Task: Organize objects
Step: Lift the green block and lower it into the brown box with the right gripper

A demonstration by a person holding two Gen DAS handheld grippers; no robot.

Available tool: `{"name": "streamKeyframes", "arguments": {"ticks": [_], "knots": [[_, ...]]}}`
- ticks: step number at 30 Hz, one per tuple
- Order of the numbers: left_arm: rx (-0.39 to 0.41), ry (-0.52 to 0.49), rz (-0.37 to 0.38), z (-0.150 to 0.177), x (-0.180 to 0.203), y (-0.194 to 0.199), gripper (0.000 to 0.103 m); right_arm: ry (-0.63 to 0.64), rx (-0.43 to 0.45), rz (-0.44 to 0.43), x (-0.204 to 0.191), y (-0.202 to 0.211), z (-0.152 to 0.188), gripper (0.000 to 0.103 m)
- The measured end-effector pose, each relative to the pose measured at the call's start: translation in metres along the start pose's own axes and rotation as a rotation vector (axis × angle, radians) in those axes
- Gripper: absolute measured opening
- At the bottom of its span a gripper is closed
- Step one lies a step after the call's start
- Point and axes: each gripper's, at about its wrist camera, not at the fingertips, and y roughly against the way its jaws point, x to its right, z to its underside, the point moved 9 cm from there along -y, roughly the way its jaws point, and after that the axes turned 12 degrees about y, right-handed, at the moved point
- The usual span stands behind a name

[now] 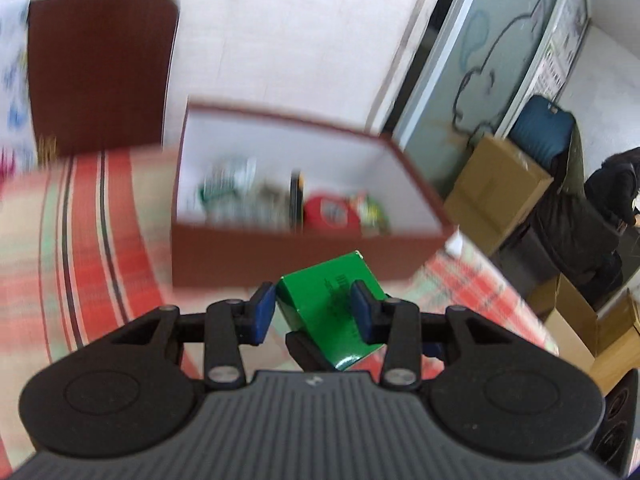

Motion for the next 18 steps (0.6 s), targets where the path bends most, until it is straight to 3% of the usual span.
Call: {"name": "streamKeyframes", "arguments": {"ticks": [4,9,12,14,18], "knots": [[0.035,-0.016,-0.012,-0.039,0.006,-0.018,0.043,-0.013,0.035,0.029,0.014,-0.034,-0.021,0.060],[0.032,-0.062,-0.043,-0.065,0.008,-0.060,0.046,-0.032,0.014,0.087,0.035,-0.081,-0.022,0.060],[0.103,-0.118,-0.197,-0.078,-0.007,-0.081,0.047,-0.009,-0.047,0.156,0.051,-0.108,-0.008,0.066],[0.109,-0.124,-0.249,-0.079,-0.019,-0.087,0.047,-0.072,-0.047,0.153,0.062,-0.105,-0.006,0.068],[0.105,-0.142,-0.272,-0.068,-0.030,-0.084,0.051,-0.084,-0.019,0.174,0.067,-0.085,-0.005,0.070]]}}
